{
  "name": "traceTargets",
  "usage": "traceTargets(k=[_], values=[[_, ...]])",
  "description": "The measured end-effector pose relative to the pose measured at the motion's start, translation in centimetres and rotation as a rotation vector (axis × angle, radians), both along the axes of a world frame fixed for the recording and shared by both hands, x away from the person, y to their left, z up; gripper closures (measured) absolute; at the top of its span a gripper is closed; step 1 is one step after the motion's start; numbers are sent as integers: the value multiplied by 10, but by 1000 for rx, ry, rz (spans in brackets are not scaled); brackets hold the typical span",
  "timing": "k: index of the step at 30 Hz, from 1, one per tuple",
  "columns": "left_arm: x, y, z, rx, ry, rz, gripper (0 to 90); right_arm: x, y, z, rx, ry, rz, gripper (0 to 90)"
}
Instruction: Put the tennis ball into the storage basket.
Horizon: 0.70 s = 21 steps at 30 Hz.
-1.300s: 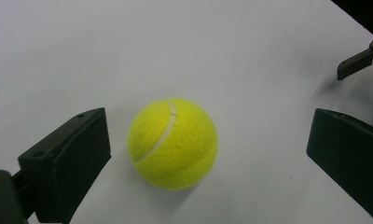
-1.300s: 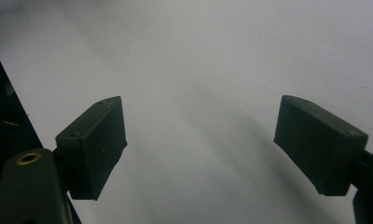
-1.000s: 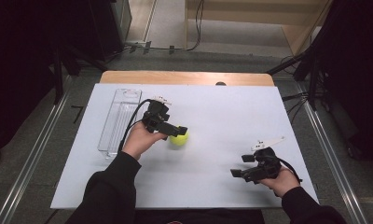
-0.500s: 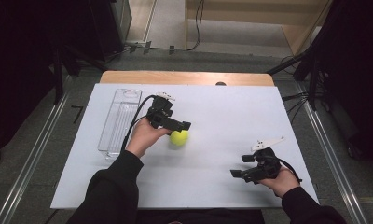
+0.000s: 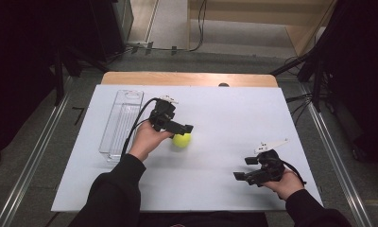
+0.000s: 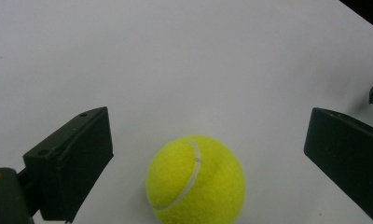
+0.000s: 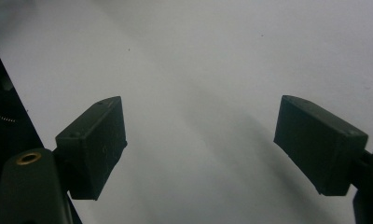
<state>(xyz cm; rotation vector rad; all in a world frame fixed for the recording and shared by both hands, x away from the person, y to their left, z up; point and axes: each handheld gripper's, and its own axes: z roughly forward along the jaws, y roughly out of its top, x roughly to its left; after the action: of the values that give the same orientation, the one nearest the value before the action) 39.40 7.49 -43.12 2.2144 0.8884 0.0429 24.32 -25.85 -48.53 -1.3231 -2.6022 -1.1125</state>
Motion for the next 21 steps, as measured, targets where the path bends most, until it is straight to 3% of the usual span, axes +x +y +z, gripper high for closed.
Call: traceTargets(k=[21], values=[[-1,-1,-22,11,21,-2,14,0,0,0,-1,-1,2,146]])
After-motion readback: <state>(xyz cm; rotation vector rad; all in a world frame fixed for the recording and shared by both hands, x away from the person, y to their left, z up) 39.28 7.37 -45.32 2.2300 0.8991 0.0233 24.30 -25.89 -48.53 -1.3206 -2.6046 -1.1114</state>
